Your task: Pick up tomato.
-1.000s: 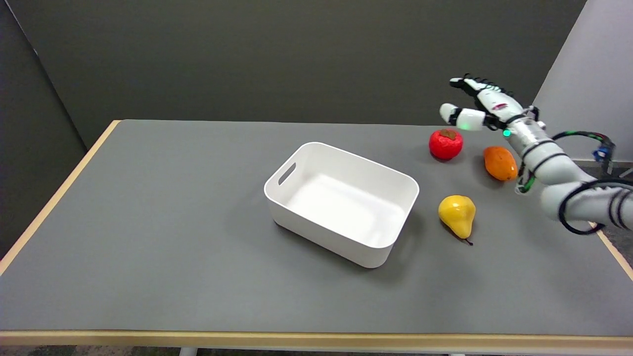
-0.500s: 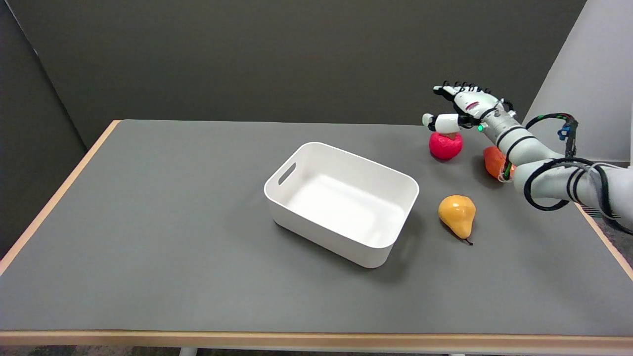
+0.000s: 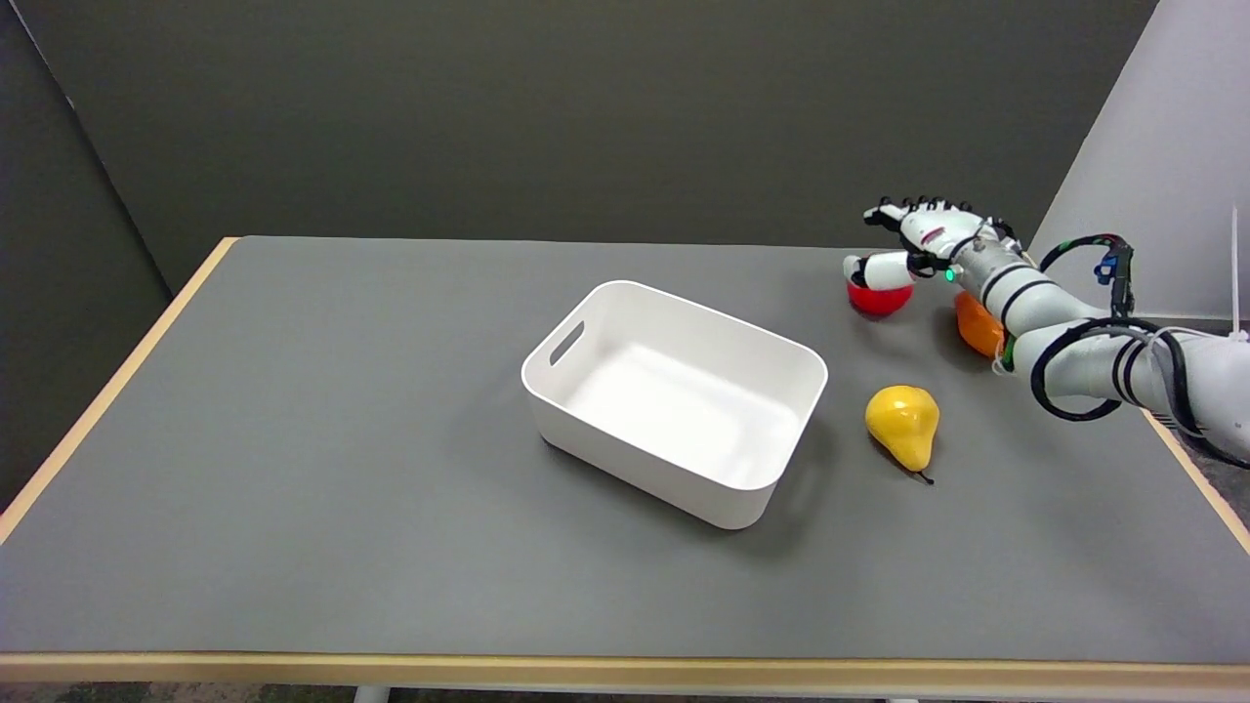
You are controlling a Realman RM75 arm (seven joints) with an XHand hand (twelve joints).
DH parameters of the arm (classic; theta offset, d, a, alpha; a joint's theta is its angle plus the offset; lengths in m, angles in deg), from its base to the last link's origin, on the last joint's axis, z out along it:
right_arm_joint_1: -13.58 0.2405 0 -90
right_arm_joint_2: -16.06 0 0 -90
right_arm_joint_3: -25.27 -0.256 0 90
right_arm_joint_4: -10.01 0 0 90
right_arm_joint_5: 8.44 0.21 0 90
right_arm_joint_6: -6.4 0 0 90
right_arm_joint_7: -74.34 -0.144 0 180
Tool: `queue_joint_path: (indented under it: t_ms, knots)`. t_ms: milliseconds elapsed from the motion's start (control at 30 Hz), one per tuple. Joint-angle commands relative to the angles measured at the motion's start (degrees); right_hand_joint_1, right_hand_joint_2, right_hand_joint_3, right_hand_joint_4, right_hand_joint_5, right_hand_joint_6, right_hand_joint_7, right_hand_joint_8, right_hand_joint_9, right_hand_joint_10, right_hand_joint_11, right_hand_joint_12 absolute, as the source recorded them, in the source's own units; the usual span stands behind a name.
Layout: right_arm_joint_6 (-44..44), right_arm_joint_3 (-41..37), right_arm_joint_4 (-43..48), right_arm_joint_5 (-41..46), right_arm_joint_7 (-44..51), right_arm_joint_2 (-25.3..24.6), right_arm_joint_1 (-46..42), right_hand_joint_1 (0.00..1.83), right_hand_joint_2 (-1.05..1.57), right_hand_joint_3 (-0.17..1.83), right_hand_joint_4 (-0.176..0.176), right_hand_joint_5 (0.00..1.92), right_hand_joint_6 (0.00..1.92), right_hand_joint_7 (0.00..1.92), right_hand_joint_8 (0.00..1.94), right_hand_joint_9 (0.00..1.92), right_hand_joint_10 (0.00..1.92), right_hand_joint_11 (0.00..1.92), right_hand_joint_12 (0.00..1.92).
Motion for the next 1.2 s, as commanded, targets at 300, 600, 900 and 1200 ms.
queue_joint_path:
  t_ms: [300, 600, 900, 1200]
  knots:
    - [2.8, -1.1, -0.9, -0.5, 1.0, 0.6, -3.6, 0.14, 0.59, 0.98, 0.098, 0.1, 0.38, 0.15, 0.27, 0.07, 0.52, 0.0, 1.04]
    - [2.8, -0.8, -2.7, -0.6, 1.0, 0.4, -3.0, 0.11, 0.59, 1.01, 0.098, 0.09, 0.39, 0.15, 0.28, 0.07, 0.52, 0.02, 1.01]
    - [3.1, -0.7, -3.4, -0.6, 1.0, -0.1, -3.3, 0.44, 0.69, 1.01, 0.094, 0.1, 0.36, 0.19, 0.29, 0.13, 0.57, 0.06, 1.07]
    - [1.3, -0.7, -4.5, -0.6, 1.0, -0.2, -3.6, 0.93, 0.89, 0.89, 0.084, 0.23, 0.69, 0.55, 0.67, 0.51, 1.04, 0.46, 1.51]
